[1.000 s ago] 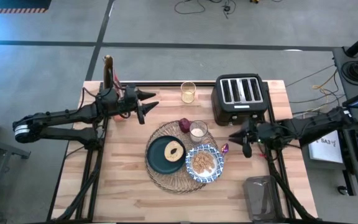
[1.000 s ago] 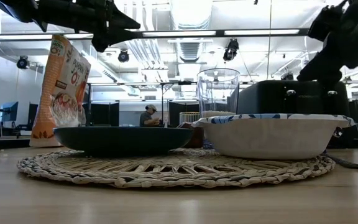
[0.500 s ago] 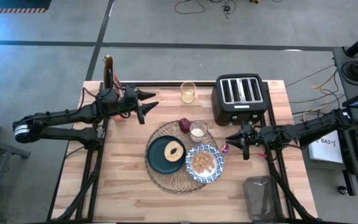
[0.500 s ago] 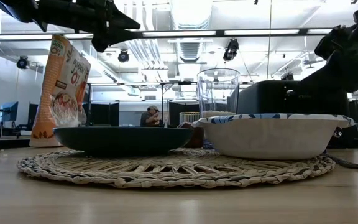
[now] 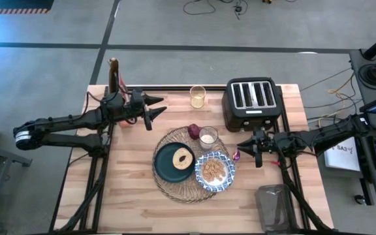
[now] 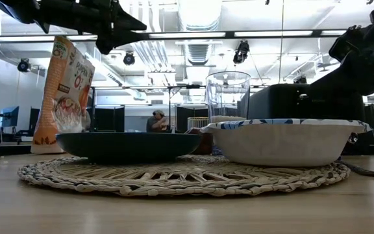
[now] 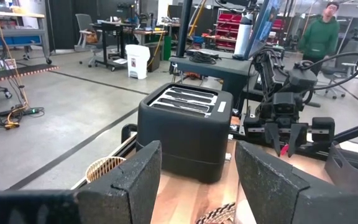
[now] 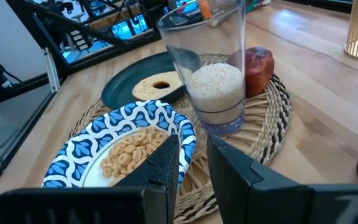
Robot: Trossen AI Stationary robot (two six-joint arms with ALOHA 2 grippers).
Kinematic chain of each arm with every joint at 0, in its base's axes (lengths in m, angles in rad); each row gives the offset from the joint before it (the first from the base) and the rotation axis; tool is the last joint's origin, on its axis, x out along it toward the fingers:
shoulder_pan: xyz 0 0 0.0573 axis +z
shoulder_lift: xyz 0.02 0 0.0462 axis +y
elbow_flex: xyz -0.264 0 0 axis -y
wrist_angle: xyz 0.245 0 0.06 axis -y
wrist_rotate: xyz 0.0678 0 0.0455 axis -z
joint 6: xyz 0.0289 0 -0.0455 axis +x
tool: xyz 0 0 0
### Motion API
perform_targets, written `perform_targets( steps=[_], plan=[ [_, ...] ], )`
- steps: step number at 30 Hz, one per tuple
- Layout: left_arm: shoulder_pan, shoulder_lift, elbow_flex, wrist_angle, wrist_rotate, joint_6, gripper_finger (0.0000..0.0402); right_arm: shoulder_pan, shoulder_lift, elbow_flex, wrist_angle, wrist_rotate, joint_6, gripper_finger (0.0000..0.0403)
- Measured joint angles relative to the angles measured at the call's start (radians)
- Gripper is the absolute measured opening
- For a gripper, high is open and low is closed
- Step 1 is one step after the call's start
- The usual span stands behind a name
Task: Arrange a breakfast setting
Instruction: Return to Home Position
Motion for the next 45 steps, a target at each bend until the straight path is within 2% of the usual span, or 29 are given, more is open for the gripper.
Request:
perform_targets(
  steps=[13, 21, 38, 45],
  plan=[
    [0.000, 0.000, 0.000, -0.015, 0.000, 0.067, 0.0189, 0.000, -0.006, 0.000, -0.007, 0.000, 0.000, 0.0073],
    [0.000, 0.007, 0.000, -0.120, 0.000, 0.105, 0.0189, 0.000, -0.085, -0.001, -0.016, 0.000, 0.000, 0.0073],
    [0.000, 0.082, -0.045, -0.084, 0.001, 0.119, 0.0189, 0.000, -0.322, -0.001, -0.019, 0.001, 0.000, 0.0073],
    [0.000, 0.085, -0.052, -0.084, 0.001, 0.128, 0.0189, 0.000, -0.348, -0.001, -0.022, 0.001, 0.000, 0.0073]
  ],
)
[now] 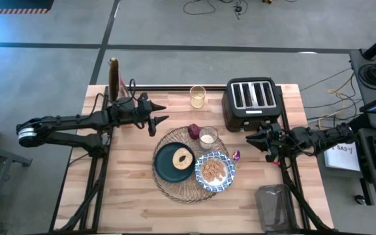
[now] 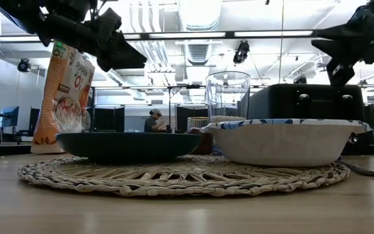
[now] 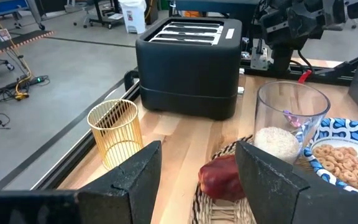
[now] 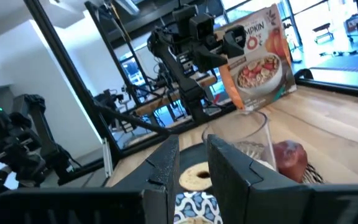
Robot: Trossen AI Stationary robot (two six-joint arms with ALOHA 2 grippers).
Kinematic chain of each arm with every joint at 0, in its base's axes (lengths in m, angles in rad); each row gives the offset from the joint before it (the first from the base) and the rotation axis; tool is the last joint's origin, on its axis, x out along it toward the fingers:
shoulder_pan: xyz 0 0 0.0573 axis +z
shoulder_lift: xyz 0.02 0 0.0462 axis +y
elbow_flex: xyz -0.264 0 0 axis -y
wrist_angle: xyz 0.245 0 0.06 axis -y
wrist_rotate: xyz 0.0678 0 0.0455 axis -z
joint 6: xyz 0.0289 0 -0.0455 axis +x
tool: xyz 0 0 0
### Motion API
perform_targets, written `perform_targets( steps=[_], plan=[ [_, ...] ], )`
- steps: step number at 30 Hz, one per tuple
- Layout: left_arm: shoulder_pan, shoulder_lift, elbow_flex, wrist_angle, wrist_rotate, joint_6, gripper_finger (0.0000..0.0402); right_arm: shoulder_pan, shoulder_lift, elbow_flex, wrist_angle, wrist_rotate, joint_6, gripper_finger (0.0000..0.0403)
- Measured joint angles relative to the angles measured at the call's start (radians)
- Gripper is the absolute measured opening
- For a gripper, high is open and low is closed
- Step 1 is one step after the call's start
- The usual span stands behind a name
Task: Arrange a breakfast setting
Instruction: Return to Home Position
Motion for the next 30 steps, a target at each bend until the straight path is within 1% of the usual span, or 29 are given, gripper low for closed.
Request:
perform_targets(
  steps=[5, 11, 20, 25, 30],
  plan=[
    [0.000, 0.000, -0.004, -0.003, 0.004, 0.001, 0.0189, 0.000, 0.006, 0.000, -0.018, 0.000, 0.000, 0.0073],
    [0.000, 0.000, -0.005, -0.015, 0.054, 0.000, 0.0189, 0.000, 0.021, 0.000, -0.018, 0.000, 0.000, 0.0073],
    [-0.020, 0.000, -0.009, -0.010, 0.055, 0.001, 0.0189, 0.000, 0.021, 0.000, -0.016, 0.000, 0.000, 0.0073],
    [-0.025, 0.024, -0.033, 0.022, 0.054, 0.001, 0.0189, 0.000, 0.021, 0.000, -0.016, 0.000, 0.000, 0.0073],
    [-0.025, 0.059, -0.108, 0.140, 0.054, -0.055, 0.0189, 0.000, 0.021, 0.000, -0.017, 0.000, 0.000, 0.0073]
  ],
)
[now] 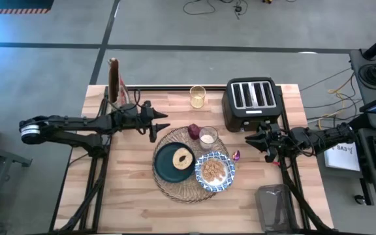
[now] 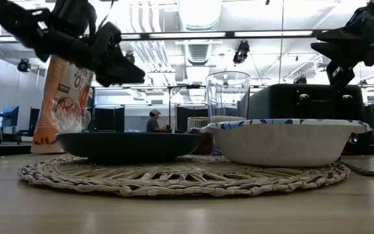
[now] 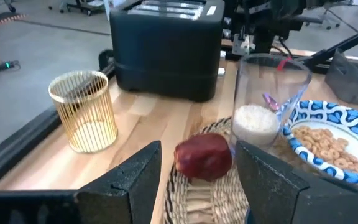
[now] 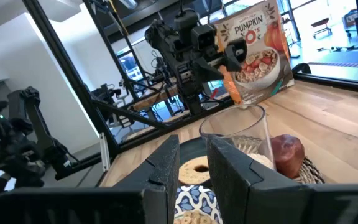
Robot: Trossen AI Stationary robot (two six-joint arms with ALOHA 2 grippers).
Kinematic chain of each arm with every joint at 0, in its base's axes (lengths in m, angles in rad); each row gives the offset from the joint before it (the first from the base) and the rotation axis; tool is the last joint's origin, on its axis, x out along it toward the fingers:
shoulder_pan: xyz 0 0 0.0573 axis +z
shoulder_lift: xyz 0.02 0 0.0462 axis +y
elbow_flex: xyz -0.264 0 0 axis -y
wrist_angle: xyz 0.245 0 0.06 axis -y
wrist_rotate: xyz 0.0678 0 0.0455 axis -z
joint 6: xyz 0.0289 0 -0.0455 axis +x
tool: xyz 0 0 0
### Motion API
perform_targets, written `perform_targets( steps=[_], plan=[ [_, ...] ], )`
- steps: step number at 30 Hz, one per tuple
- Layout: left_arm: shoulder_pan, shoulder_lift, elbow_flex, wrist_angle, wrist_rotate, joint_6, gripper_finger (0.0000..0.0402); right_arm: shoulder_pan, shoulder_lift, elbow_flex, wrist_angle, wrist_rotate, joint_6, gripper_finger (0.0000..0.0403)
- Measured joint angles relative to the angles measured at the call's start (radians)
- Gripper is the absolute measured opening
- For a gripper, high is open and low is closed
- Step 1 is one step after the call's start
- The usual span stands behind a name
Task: Arrange a breakfast setting
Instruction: Return to Home Position
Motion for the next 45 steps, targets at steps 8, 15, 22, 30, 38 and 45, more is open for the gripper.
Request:
perform_targets(
  steps=[8, 15, 22, 30, 38, 45],
  plan=[
    [0.000, 0.062, -0.124, 0.196, -0.002, 0.043, 0.0189, 0.000, 0.000, 0.000, 0.000, 0.000, 0.000, 0.0073],
    [0.000, 0.113, -0.269, 0.464, -0.004, 0.189, 0.0189, 0.000, 0.000, 0.000, 0.000, 0.000, 0.000, 0.0073],
    [0.002, 0.062, -0.430, 0.721, -0.058, 0.247, 0.0189, 0.000, 0.000, 0.000, 0.000, 0.000, 0.000, 0.0073],
    [0.003, -0.040, -0.435, 0.630, -0.119, 0.225, 0.0189, 0.000, 0.000, 0.000, 0.001, 0.000, 0.000, 0.0073],
    [0.005, -0.199, -0.435, 0.483, -0.160, 0.219, 0.0189, 0.000, 0.000, 0.000, 0.001, 0.000, 0.000, 0.0073],
    [0.005, -0.336, -0.435, 0.258, -0.161, 0.211, 0.0189, 0.000, 0.000, 0.000, 0.001, 0.000, 0.000, 0.0073]
  ],
)
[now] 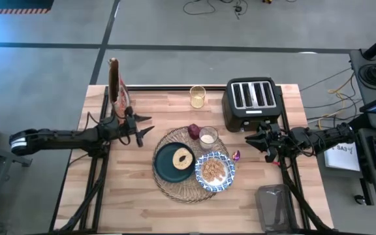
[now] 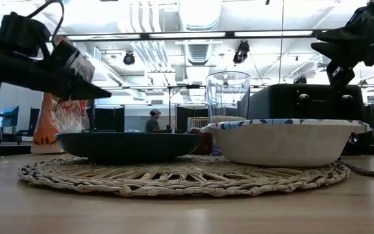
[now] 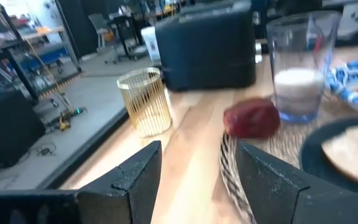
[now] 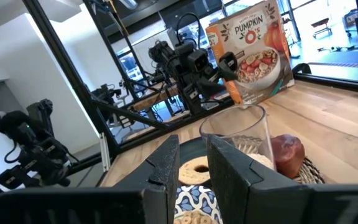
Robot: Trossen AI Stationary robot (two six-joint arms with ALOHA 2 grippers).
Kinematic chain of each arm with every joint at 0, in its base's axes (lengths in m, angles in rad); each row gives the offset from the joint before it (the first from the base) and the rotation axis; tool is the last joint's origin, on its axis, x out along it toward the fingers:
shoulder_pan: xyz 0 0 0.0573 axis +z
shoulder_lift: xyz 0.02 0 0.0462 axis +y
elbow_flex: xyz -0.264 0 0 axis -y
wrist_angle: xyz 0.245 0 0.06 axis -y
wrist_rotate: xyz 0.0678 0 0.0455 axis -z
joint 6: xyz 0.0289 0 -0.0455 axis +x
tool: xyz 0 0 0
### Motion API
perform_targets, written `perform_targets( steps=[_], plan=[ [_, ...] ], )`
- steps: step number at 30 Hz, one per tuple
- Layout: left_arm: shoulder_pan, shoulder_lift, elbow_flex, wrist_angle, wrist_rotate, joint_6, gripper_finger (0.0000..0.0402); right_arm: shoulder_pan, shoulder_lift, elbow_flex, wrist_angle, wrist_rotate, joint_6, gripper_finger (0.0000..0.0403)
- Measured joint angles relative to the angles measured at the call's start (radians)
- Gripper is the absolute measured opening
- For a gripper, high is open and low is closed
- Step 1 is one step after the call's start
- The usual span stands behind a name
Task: Arrange a breakfast setting
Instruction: Return to Home Position
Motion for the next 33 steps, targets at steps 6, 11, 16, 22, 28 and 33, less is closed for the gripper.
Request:
perform_targets(
  steps=[6, 11, 16, 22, 28, 33],
  plan=[
    [0.000, -0.146, 0.000, -0.213, 0.000, -0.004, 0.0189, 0.000, 0.000, 0.000, 0.000, 0.000, 0.000, 0.0073],
    [0.000, -0.261, 0.000, -0.320, 0.000, -0.069, 0.0189, 0.000, 0.000, 0.000, 0.000, 0.000, 0.000, 0.0073],
    [0.000, -0.383, 0.000, -0.402, 0.000, -0.126, 0.0189, 0.000, 0.000, 0.000, 0.000, 0.000, 0.000, 0.0073],
    [0.000, -0.479, 0.000, -0.465, 0.000, -0.129, 0.0189, 0.000, 0.000, 0.000, 0.000, 0.000, 0.000, 0.0073],
    [0.000, -0.557, 0.000, -0.520, 0.000, -0.129, 0.0189, 0.000, 0.000, 0.000, 0.000, 0.000, 0.000, 0.0073],
    [-0.001, -0.625, 0.000, -0.547, 0.005, -0.128, 0.0189, 0.000, 0.000, 0.000, 0.000, 0.000, 0.000, 0.0073]
  ],
)
